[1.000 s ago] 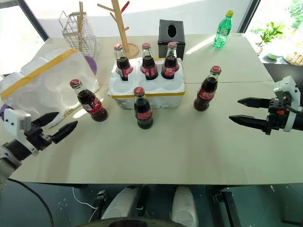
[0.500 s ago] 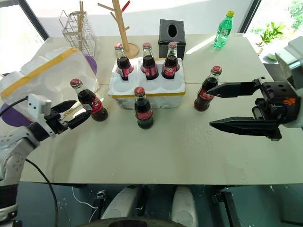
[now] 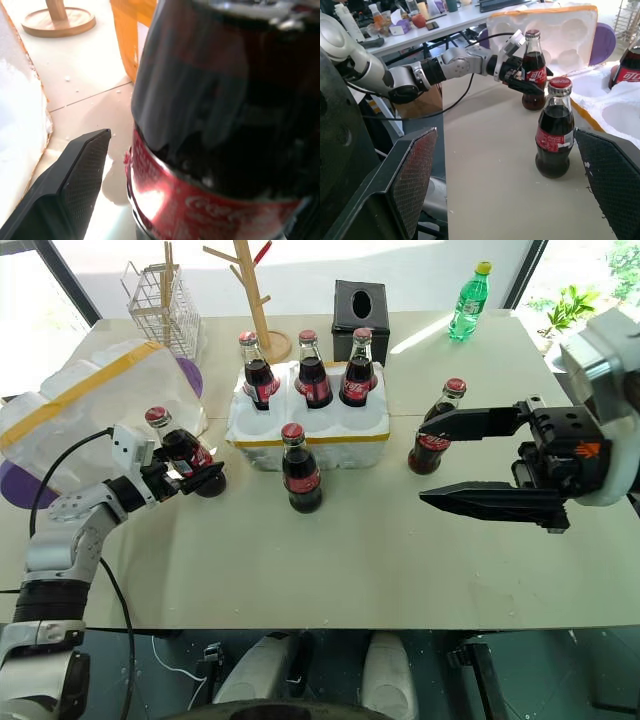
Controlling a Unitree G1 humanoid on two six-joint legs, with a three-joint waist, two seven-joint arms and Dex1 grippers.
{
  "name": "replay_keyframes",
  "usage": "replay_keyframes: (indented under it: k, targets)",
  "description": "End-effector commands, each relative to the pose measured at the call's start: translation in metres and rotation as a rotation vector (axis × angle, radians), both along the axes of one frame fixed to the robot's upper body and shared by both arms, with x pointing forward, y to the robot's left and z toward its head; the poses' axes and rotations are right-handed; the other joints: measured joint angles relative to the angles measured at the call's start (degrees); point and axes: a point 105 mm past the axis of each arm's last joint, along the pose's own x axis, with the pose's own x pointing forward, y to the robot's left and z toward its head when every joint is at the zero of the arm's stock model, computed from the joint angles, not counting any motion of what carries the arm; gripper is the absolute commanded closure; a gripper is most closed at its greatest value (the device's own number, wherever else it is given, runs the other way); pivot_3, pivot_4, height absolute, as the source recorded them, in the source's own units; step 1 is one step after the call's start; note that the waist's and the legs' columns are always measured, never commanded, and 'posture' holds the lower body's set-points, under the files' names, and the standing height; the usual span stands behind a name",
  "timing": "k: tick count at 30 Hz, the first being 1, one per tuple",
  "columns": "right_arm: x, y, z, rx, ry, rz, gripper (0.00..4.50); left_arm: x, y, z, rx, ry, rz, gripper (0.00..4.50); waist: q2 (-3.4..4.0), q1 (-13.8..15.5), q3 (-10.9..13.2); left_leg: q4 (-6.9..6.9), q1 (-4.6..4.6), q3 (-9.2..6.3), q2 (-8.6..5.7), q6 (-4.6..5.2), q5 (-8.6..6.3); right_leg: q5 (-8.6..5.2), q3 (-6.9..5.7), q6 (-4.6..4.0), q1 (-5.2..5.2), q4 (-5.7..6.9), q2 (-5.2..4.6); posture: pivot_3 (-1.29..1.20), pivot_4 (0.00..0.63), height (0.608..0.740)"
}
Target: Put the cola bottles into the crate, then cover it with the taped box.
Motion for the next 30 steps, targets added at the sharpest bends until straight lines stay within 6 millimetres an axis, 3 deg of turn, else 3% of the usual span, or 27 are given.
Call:
replay_keyframes:
  k: [1,2,7,11,15,17,19,22,26,30]
  targets:
    - [-0.003,0.004,0.008,0.018,-0.043,0.014,0.0,-0.002,0.0,0.012,0.005,-0.043,-0.02,1.31,0.0,0.0,0.0,0.0,0.0,0.0,0.0,0.0,0.0,0.0,0.0,0.0,0.0,0.0,0.0,0.0,0.15,0.74]
    - [-0.003,0.005,0.008,0.02,-0.041,0.012,0.0,-0.004,0.002,0.013,0.006,-0.042,-0.019,1.67,0.0,0.0,0.0,0.0,0.0,0.0,0.01,0.0,0.0,0.0,0.0,0.0,-0.01,0.0,0.01,0.0,0.15,0.74]
    - [0.0,0.005,0.004,0.021,-0.033,-0.005,0.0,-0.021,0.007,0.03,0.003,-0.024,-0.056,1.63,-0.03,-0.2,0.0,0.0,0.0,0.0,0.01,0.01,0.0,0.0,0.01,0.0,-0.01,0.0,0.01,0.0,0.15,0.74]
    - [0.0,0.004,0.004,0.023,-0.032,-0.01,0.0,-0.041,0.003,0.059,0.01,-0.013,-0.143,1.63,-0.09,0.0,0.1,-0.01,-0.09,-0.01,0.02,0.01,0.0,0.0,0.01,0.0,-0.13,0.02,0.03,0.0,0.15,0.74]
    - [0.001,0.003,0.001,0.019,-0.034,-0.019,0.0,-0.053,-0.011,0.104,-0.017,-0.035,-0.283,1.63,-0.15,0.5,0.1,0.03,-0.09,-0.04,-0.01,0.01,0.0,0.0,-0.02,0.0,-0.08,0.02,0.02,0.0,0.15,0.74]
    - [0.002,0.002,0.0,0.019,-0.036,-0.026,0.0,-0.05,-0.017,0.122,-0.028,-0.062,-0.319,1.63,-0.17,1.0,0.1,0.08,-0.1,-0.05,-0.02,0.01,0.0,0.01,-0.07,0.0,-0.06,0.03,0.05,0.0,0.15,0.74]
    - [0.004,0.002,-0.003,0.019,-0.038,-0.036,0.0,-0.034,-0.026,0.142,-0.054,-0.117,-0.338,1.63,-0.17,1.4,0.1,0.09,-0.09,-0.03,-0.02,0.0,0.0,0.03,-0.06,0.04,-0.04,0.02,0.09,0.0,0.15,0.74]
    - [0.005,0.001,-0.005,0.026,-0.04,-0.047,0.0,-0.01,-0.038,0.157,-0.057,-0.172,-0.341,1.63,-0.18,1.5,0.1,0.09,-0.08,-0.03,-0.03,-0.28,0.17,0.04,-0.07,0.04,-0.03,0.03,0.14,0.0,0.15,0.74]
    - [0.007,0.001,-0.01,0.038,-0.046,-0.073,0.0,0.028,-0.058,0.149,-0.031,-0.185,-0.337,1.63,-0.22,1.5,0.1,0.1,-0.06,-0.01,-0.03,-0.38,0.24,0.06,-0.07,0.06,0.01,0.02,0.13,0.0,0.15,0.74]
    - [0.006,0.001,-0.013,0.051,-0.044,-0.09,0.0,0.045,-0.072,0.134,-0.048,-0.162,-0.372,1.63,-0.33,0.8,0.2,0.09,-0.08,0.04,-0.03,-0.37,0.24,0.06,-0.04,0.06,-0.03,0.0,0.13,0.0,0.15,0.74]
